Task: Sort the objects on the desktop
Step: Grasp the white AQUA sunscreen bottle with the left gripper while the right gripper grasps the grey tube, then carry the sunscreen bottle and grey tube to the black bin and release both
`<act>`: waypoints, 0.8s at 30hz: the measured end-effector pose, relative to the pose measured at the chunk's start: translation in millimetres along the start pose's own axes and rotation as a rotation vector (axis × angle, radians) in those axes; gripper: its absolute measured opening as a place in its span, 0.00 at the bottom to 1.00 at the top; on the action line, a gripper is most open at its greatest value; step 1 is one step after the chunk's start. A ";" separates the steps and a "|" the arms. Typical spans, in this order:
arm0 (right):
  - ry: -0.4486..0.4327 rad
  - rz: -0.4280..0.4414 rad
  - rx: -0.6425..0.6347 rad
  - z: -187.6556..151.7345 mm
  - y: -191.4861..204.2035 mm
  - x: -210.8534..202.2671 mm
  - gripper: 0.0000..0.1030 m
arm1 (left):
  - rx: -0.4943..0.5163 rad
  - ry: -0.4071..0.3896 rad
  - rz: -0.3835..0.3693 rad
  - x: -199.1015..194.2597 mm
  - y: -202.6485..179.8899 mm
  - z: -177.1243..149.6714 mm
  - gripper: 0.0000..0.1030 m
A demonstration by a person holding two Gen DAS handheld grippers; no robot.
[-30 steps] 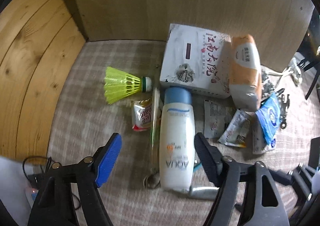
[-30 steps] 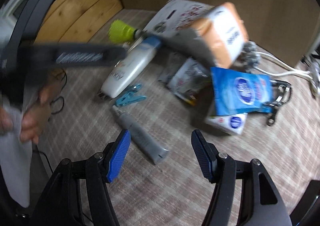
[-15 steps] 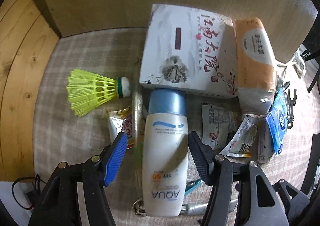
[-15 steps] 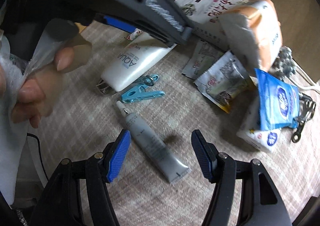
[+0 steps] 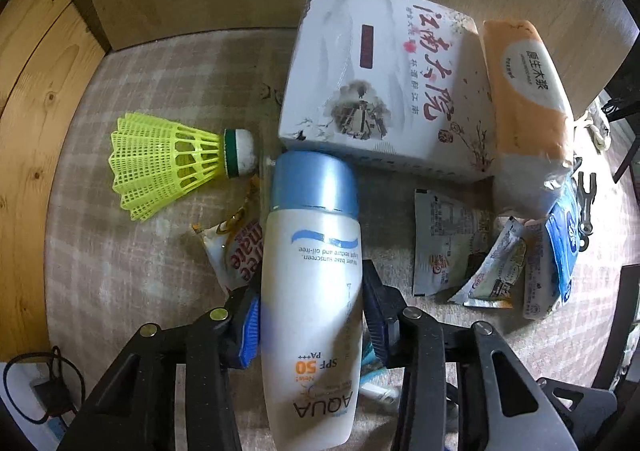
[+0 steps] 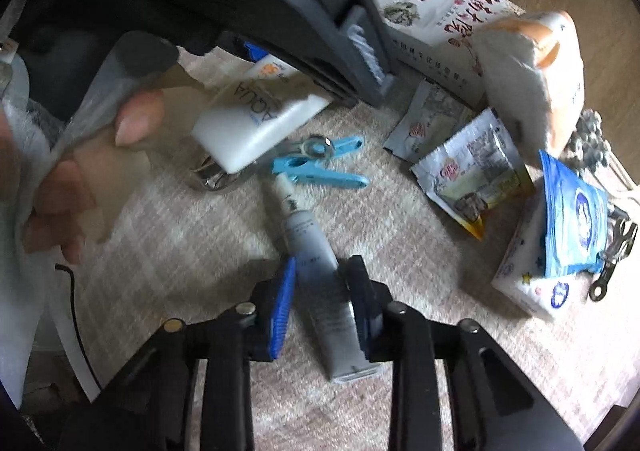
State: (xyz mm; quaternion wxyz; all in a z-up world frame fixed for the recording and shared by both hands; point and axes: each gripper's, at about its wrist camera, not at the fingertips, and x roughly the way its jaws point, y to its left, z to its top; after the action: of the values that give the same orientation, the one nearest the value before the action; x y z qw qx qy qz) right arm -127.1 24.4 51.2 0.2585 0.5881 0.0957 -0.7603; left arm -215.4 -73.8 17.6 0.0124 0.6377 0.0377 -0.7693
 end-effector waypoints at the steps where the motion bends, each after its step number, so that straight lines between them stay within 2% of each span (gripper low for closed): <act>1: 0.004 0.007 0.011 -4.6 -2.8 -2.7 0.21 | 0.001 -0.003 -0.003 -1.3 0.4 -1.7 0.40; 3: 0.012 0.022 0.033 -12.6 -8.9 -6.5 0.10 | 0.006 -0.007 -0.004 -3.7 0.5 -5.2 0.40; 5: 0.021 0.029 0.067 -21.9 -17.3 -10.8 0.08 | 0.003 -0.012 -0.008 -7.3 0.8 -9.7 0.39; 12: 0.013 0.038 0.170 -57.8 -43.2 -33.2 0.08 | -0.005 -0.032 -0.048 -22.4 -0.5 -31.8 0.39; 24: -0.051 0.067 0.366 -135.6 -90.3 -90.6 0.08 | -0.044 -0.078 -0.101 -58.9 0.1 -61.6 0.39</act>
State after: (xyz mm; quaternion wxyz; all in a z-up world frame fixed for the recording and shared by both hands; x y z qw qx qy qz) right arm -42.4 187.3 83.1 0.1746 0.6087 -0.0703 -0.7707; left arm -144.1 -71.0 64.2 -0.0109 0.6043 0.0864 -0.7920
